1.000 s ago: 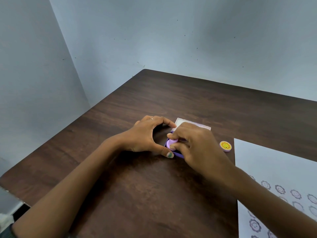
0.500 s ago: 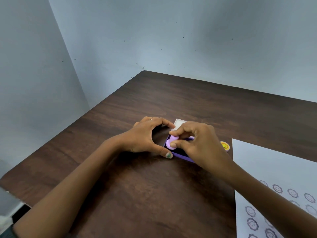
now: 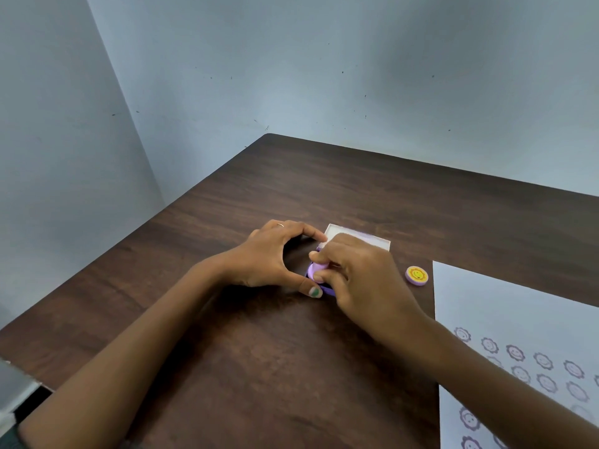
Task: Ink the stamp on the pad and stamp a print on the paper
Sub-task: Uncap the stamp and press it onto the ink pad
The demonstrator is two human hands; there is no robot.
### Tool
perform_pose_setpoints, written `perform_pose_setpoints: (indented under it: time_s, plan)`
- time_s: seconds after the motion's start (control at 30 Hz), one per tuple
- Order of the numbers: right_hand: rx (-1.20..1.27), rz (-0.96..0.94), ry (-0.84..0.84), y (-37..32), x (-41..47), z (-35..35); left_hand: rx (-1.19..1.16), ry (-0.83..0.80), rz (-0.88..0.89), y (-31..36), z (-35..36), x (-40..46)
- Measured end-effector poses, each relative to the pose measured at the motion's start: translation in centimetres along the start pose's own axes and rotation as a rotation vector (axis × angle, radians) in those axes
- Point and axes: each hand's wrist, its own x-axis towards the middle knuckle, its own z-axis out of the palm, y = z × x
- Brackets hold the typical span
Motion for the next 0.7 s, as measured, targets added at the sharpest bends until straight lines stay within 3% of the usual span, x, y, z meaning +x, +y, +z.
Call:
perform_pose_setpoints:
  time_s: [0.13, 0.33, 0.47, 0.7]
  plan:
    - [0.150, 0.167, 0.103, 0.2, 0.5, 0.0, 0.014, 0.011, 0.001, 0.0, 0.1, 0.0]
    - [-0.021, 0.010, 0.042, -0.1, -0.3, 0.3, 0.000, 0.007, 0.009, -0.2, 0.1, 0.0]
    - [0.174, 0.212, 0.121, 0.3, 0.6, -0.1, 0.009, 0.015, 0.011, -0.1, 0.1, 0.1]
    - [0.056, 0.035, -0.008, 0.0, 0.7, -0.8, -0.009, 0.010, 0.015, -0.1, 0.1, 0.0]
